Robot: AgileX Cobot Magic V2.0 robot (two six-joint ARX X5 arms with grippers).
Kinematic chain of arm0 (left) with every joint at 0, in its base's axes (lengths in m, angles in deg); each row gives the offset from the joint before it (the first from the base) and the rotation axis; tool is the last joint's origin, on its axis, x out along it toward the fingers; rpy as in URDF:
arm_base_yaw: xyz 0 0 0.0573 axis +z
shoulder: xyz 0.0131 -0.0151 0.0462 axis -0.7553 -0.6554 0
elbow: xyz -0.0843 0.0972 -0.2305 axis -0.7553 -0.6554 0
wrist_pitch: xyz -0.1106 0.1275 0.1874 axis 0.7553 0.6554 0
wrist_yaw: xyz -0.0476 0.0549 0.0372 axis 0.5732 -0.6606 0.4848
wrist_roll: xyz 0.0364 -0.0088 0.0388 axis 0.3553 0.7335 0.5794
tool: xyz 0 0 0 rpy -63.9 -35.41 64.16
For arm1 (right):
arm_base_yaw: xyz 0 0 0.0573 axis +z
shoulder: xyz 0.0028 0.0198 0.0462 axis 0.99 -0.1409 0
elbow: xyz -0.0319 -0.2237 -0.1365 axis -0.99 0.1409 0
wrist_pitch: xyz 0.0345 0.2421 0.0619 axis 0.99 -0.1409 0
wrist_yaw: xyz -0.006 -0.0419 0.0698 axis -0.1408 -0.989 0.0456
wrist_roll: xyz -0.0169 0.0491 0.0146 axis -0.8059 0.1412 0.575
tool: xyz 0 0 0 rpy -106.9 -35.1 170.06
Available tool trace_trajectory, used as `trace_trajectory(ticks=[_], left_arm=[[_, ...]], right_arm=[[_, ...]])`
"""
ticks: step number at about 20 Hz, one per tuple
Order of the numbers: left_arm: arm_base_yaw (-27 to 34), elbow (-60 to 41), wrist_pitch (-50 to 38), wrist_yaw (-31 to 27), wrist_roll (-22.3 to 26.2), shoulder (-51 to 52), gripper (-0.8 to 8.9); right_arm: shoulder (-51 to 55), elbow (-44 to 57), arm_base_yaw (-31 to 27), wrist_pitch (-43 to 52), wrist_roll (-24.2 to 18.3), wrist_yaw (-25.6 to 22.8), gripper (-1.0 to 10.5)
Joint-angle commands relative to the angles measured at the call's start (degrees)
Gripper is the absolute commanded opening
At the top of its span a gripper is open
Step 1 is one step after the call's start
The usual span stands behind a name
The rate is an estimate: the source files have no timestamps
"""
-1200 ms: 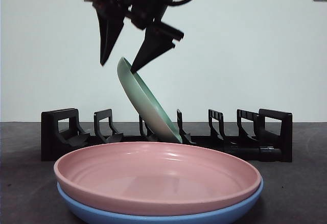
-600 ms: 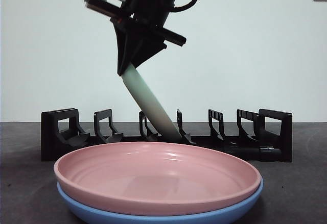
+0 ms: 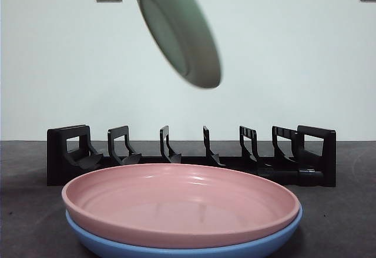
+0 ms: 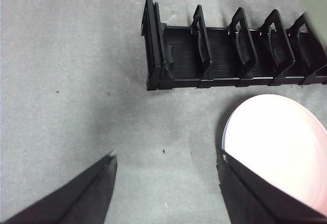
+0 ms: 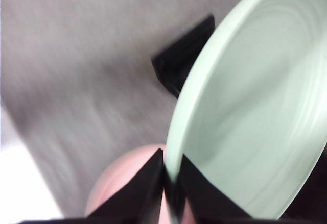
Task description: Place the plate
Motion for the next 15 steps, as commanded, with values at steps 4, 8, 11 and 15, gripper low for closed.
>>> trace_trajectory(ticks=[4, 8, 11, 15], left_arm=[[-0.2, 1.2, -0.4, -0.5, 0.3, -0.3, 3.10], [-0.2, 1.2, -0.4, -0.5, 0.3, -0.3, 3.10], [-0.2, 1.2, -0.3, -0.5, 0.3, -0.3, 3.10], [-0.2, 1.2, -0.3, -0.5, 0.3, -0.3, 3.10]], right_arm=[[7.4, 9.2, 9.9, 1.4, -9.6, -13.9, 0.1], [15.2, 25.9, 17.6, 9.7, -9.4, -18.5, 0.1], [17.5, 33.1, 22.3, 11.0, -8.8, -21.0, 0.1], [17.4, 37.5, 25.1, 12.9, -10.2, -27.2, 0.1]])
